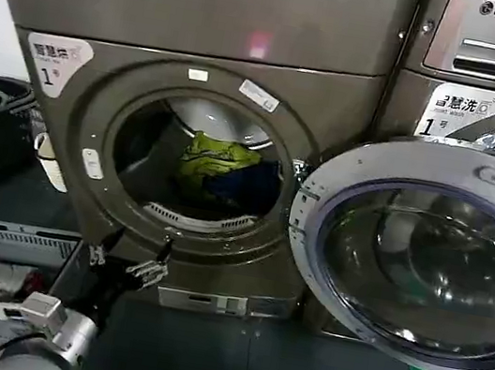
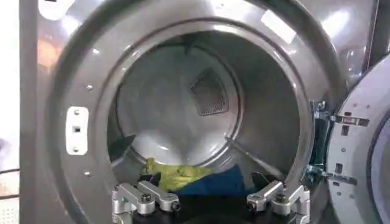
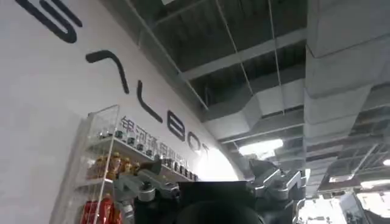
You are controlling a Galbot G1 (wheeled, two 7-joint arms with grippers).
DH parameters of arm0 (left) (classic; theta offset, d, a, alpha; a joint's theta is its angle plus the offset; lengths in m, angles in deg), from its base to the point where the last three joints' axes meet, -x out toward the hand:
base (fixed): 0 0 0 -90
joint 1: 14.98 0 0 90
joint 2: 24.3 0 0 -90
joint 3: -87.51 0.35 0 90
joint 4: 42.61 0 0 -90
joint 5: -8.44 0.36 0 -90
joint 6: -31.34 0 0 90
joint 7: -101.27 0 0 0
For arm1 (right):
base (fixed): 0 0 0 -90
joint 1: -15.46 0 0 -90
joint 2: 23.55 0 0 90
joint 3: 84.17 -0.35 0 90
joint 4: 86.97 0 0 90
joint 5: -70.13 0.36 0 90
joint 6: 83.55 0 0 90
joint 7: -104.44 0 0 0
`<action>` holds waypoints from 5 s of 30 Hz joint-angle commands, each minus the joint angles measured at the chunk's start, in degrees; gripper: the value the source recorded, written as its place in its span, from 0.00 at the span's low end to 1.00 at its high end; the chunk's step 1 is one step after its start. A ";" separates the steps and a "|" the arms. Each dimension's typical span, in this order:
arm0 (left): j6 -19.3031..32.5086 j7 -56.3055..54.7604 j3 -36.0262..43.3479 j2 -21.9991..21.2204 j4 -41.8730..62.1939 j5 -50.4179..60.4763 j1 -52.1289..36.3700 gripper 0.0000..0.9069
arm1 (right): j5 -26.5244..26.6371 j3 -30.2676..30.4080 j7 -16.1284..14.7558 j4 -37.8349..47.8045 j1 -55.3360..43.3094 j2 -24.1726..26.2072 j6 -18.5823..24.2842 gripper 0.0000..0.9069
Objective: Grasp the clothes from the dryer.
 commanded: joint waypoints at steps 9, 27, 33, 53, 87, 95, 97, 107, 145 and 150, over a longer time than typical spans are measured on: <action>0.09 -0.05 -0.19 0.40 -0.53 0.00 0.46 1.00 | 0.04 0.12 -0.58 -0.35 0.10 -0.09 0.20 1.00; 0.08 0.10 -0.55 0.32 -0.70 -0.06 0.56 1.00 | -0.11 0.79 -0.90 -0.71 -0.31 -0.51 0.94 1.00; 0.09 0.15 -0.57 0.22 -0.49 -0.02 0.40 1.00 | -0.15 0.94 -1.19 -0.64 -0.54 -0.58 1.00 1.00; 6.84 -1.79 5.63 1.68 28.13 -5.50 -28.63 1.00 | -1.42 0.84 -2.67 -2.17 -0.26 -1.59 0.09 1.00; 14.75 0.12 10.11 -5.78 90.07 5.10 -73.88 1.00 | 0.05 -2.98 -2.77 -2.94 0.91 -1.33 -3.48 1.00; 14.59 4.90 11.27 -5.85 99.06 3.92 -76.73 1.00 | 1.09 -3.72 -2.81 -2.63 1.14 -1.03 -3.00 1.00; 12.66 10.76 12.92 -5.01 99.85 3.57 -77.08 1.00 | 1.21 -4.07 -2.82 -2.43 1.43 -0.84 -2.92 1.00; 18.54 39.63 29.00 -2.49 110.11 14.75 -83.52 1.00 | 1.54 -5.07 -3.04 -2.29 2.18 -0.59 -2.61 1.00; 32.15 56.37 47.52 -6.20 117.83 39.76 -85.19 0.25 | 0.85 -5.23 -3.75 -2.16 1.79 -1.21 -2.40 1.00; 32.13 56.52 47.16 -5.62 117.93 38.66 -85.92 0.03 | 0.90 -5.37 -3.75 -2.29 2.00 -1.37 -2.35 1.00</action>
